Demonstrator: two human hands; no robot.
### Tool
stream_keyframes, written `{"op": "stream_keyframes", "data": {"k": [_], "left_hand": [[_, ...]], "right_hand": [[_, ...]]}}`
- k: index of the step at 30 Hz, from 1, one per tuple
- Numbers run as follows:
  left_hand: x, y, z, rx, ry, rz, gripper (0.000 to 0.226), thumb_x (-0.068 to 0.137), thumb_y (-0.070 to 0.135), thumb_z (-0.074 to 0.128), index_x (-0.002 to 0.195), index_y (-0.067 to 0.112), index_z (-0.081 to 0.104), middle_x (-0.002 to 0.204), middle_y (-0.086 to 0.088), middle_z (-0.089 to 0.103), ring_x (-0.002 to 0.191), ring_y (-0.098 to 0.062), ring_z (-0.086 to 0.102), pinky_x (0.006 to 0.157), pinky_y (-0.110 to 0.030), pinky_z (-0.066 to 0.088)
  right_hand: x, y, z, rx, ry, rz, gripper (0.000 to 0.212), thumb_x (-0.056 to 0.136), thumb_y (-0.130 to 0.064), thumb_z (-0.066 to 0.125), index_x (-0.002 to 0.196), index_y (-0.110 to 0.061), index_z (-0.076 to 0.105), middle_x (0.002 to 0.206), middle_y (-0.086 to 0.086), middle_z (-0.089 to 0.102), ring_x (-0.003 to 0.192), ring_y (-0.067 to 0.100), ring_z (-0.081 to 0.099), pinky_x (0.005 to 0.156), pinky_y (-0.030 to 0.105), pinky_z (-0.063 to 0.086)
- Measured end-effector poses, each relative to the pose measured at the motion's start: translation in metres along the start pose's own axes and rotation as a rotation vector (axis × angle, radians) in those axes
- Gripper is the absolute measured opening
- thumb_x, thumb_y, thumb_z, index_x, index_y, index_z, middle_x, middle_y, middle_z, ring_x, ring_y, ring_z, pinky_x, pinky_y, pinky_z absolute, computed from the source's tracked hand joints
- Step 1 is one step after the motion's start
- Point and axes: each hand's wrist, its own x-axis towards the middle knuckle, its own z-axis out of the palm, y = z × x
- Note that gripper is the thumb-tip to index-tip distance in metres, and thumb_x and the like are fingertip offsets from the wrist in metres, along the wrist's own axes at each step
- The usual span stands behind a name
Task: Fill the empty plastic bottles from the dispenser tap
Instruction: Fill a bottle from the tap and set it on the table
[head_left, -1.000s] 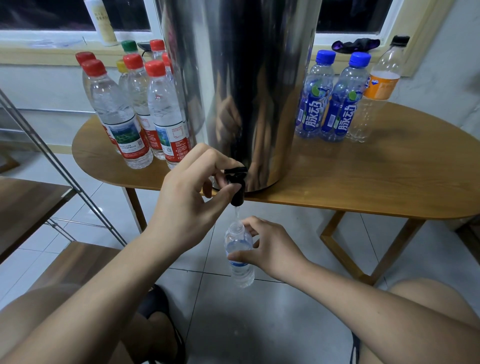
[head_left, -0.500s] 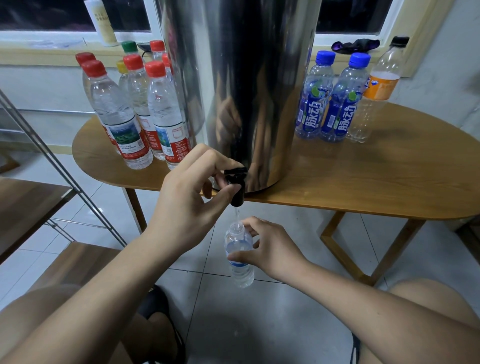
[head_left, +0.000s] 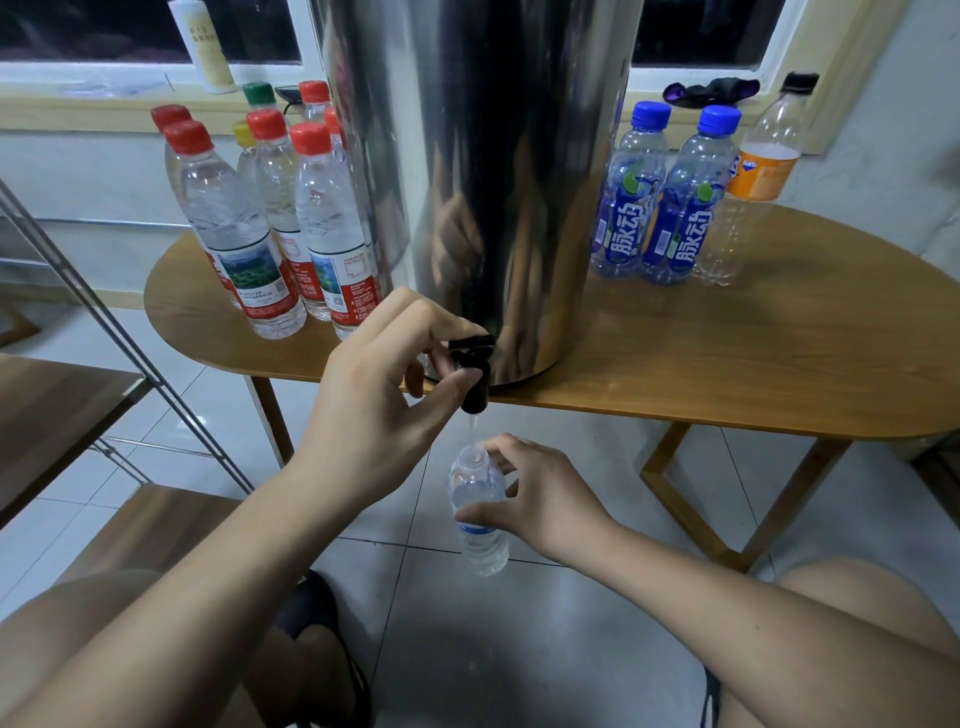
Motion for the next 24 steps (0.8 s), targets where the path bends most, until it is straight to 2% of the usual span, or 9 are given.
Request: {"op": "stream_keyframes", "data": {"k": [13, 24], "left_hand": [[0.0, 0.0005, -0.0002, 0.006, 0.001, 0.0, 0.025, 0.091, -0.001, 0.084, 0.11, 0.009, 0.071, 0.101, 0.004, 0.06, 0.085, -0.01, 0.065, 0.067, -0.028, 0.051], [-0.0004, 0.0002, -0.0001, -0.007, 0.0, -0.007, 0.024, 0.092, -0.001, 0.084, 0.11, 0.009, 0.072, 0.102, 0.001, 0.062, 0.084, -0.013, 0.065, 0.066, -0.031, 0.052]], "right_hand": [[-0.0004, -0.0011, -0.0011, 0.005, -0.002, -0.008, 0.069, 0.071, -0.065, 0.09, 0.128, -0.037, 0.063, 0.119, -0.019, 0.069, 0.107, 0.004, 0.064, 0.091, 0.038, 0.06], [-0.0004, -0.0005, -0.0009, 0.001, -0.012, 0.002, 0.068, 0.072, -0.064, 0.09, 0.128, -0.038, 0.062, 0.117, -0.019, 0.068, 0.105, 0.006, 0.065, 0.091, 0.039, 0.06]]}}
